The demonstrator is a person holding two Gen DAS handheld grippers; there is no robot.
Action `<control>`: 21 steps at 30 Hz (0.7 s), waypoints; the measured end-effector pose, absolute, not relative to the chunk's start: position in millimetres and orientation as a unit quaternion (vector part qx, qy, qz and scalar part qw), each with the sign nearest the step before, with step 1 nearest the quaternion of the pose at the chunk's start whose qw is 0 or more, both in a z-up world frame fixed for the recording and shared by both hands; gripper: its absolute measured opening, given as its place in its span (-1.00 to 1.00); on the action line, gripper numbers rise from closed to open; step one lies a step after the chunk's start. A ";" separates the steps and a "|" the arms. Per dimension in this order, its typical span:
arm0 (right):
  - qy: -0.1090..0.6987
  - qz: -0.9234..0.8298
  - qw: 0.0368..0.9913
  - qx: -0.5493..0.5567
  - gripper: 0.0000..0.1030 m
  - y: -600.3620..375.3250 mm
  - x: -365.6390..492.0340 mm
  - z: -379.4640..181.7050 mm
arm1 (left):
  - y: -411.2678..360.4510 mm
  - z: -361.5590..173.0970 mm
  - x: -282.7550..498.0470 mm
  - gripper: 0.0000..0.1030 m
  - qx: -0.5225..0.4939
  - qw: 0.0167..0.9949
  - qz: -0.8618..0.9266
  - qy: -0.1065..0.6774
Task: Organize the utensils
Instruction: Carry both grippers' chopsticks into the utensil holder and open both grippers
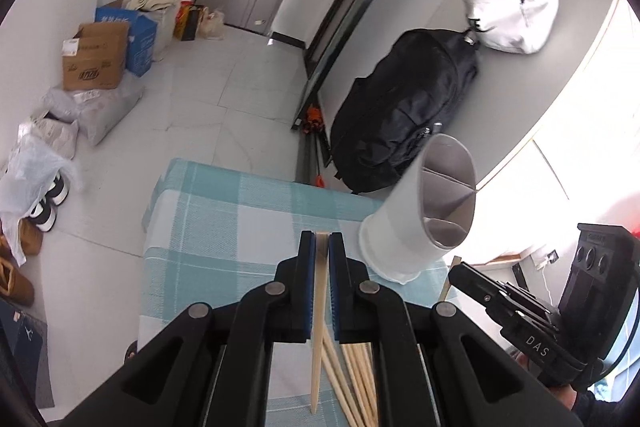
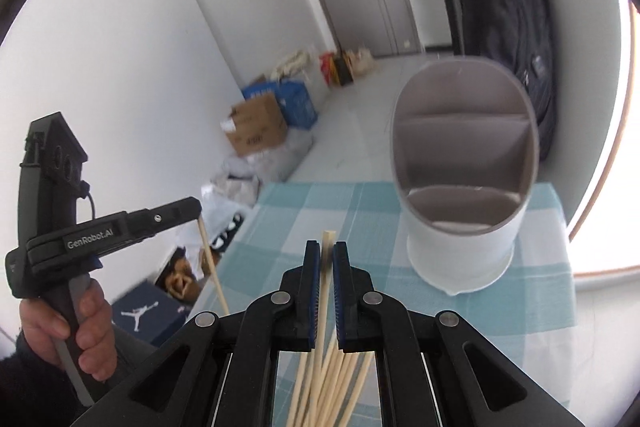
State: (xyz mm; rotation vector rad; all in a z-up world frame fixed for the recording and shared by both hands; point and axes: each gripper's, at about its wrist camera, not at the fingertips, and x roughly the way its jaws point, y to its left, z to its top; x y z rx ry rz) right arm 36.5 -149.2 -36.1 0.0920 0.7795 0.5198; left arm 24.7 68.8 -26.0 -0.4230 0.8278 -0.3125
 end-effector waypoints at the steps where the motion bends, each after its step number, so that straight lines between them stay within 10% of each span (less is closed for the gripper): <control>1: 0.366 0.252 0.894 0.047 -0.90 -154.3 33.8 -32.6 | 65.8 -23.6 23.9 -0.95 -0.201 0.883 -0.154 0.396; 21: 0.276 0.261 0.923 0.065 -0.93 -187.4 4.1 2.6 | 1.2 29.8 7.9 -0.95 -0.095 0.919 -0.159 0.348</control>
